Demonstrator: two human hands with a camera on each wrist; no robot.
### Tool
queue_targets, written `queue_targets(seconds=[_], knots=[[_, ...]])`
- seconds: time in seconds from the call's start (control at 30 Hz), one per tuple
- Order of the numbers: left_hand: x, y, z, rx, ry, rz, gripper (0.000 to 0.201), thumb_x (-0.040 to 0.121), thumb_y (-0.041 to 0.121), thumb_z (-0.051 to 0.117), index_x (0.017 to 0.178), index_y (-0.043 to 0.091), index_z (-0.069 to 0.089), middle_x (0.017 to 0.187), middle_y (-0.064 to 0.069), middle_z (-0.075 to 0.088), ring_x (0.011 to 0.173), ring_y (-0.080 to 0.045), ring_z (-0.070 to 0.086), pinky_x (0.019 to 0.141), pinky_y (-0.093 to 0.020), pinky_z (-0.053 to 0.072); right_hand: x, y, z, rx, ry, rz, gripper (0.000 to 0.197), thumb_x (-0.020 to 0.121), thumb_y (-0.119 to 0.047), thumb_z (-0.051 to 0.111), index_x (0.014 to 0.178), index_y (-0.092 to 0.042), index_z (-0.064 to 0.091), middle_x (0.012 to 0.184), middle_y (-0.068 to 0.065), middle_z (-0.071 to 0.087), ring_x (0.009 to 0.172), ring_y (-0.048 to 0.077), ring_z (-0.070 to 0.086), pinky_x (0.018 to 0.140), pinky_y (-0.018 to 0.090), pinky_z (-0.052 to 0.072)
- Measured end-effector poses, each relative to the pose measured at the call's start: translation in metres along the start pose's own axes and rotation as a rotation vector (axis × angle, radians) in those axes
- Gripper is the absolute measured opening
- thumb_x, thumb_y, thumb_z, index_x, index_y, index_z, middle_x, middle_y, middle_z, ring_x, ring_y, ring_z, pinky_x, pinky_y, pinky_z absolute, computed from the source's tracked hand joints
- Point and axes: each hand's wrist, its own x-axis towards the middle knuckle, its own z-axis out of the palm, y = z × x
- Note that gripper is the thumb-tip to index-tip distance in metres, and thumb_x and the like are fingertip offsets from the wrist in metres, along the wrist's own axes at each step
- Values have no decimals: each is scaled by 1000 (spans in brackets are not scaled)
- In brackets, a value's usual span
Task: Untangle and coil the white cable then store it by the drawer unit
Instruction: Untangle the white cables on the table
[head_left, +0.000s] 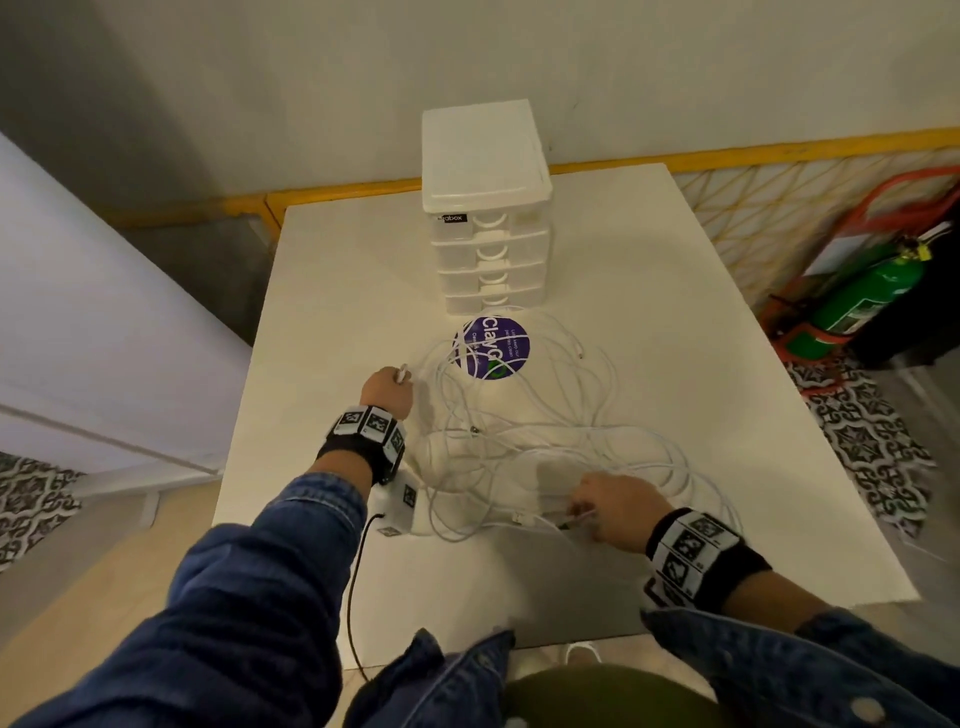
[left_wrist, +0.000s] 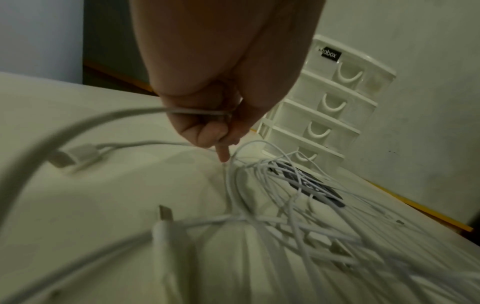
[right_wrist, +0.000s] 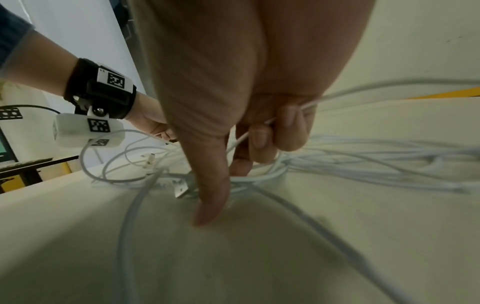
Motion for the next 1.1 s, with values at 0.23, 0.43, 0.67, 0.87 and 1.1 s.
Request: queue_targets(seconds=[0.23, 0.43, 0.67, 0.87, 1.1], knots=[[16, 5, 9, -242, -61, -19, 25, 89, 3, 47, 108, 6, 62, 115, -22, 66, 109, -46, 57, 88, -47, 47, -2, 0, 3, -42, 48, 16, 23, 90, -30, 49, 103, -23, 66, 115, 3, 57, 104, 24, 57, 79, 31, 41], [-3, 11, 9, 45, 380, 530, 24, 89, 13, 54, 109, 1, 61, 106, -20, 57, 79, -35, 59, 61, -36, 43, -3, 7, 0, 88, 104, 60, 20, 87, -30, 50, 102, -25, 62, 110, 0, 58, 101, 20, 56, 80, 28, 39], [7, 1, 23, 615, -293, 564, 38, 89, 7, 50, 126, 12, 58, 138, -8, 47, 122, -26, 50, 98, -34, 41, -6, 10, -12, 271, 178, 96, 20, 78, -38, 66, 94, -27, 61, 91, -9, 48, 86, 13, 51, 72, 24, 34], [8, 8, 21, 820, -249, 562, 22, 86, 14, 58, 104, 8, 67, 122, -12, 48, 105, -33, 58, 82, -43, 48, -10, 11, -9, 239, 122, 136, 16, 76, -39, 67, 86, -32, 57, 74, -16, 38, 81, 10, 46, 70, 24, 34], [6, 0, 12, 587, -115, 525, 31, 95, 14, 45, 123, 4, 52, 122, -21, 56, 109, -39, 55, 87, -44, 45, -19, 15, -12, 275, 117, 184, 32, 82, -18, 50, 113, -25, 56, 105, 1, 62, 94, 20, 57, 78, 28, 43]])
